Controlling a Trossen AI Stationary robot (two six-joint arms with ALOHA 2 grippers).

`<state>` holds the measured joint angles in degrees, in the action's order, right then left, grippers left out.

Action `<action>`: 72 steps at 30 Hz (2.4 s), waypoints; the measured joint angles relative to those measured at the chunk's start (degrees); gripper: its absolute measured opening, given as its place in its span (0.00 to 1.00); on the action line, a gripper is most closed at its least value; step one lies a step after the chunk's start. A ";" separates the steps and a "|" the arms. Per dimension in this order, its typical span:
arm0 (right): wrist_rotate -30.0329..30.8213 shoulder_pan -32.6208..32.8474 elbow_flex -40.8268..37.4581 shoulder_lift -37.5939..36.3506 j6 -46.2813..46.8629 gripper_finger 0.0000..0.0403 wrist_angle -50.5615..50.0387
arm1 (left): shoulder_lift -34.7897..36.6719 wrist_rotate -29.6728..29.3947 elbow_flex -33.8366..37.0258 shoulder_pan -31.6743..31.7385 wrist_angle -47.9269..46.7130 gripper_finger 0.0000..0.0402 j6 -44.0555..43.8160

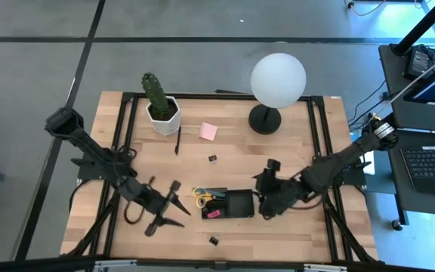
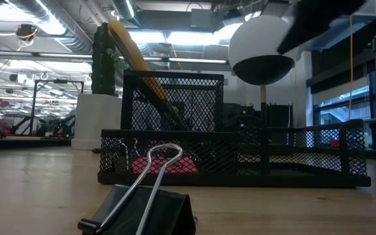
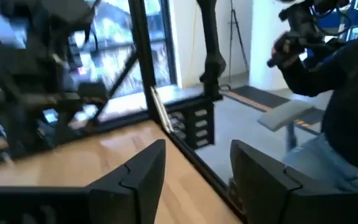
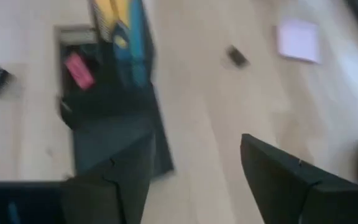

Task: Pick and place office supplies into organizer
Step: Put the bottom black binder clip into the mesh desk organizer

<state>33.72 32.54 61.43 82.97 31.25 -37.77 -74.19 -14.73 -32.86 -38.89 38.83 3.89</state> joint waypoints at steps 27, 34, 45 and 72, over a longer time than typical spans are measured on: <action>-12.84 8.65 -47.07 -32.64 -8.99 0.59 53.02 | -31.70 -6.80 -31.33 -0.01 -22.54 0.41 -27.55; -16.01 8.65 -52.48 -32.52 -7.90 0.59 63.30 | -37.27 -10.78 -32.54 0.10 -22.29 0.41 -32.15; -17.01 8.67 -52.17 -32.45 -8.84 0.59 63.36 | -42.74 -14.09 -32.56 -0.05 -22.26 0.41 -40.76; -18.43 8.69 -52.14 -32.43 -9.27 0.59 62.99 | -43.52 -11.19 -32.56 -0.49 -27.50 0.41 -40.65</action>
<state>15.29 41.23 9.29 50.54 21.98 25.21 -117.71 -25.92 -65.43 -39.38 11.33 -36.77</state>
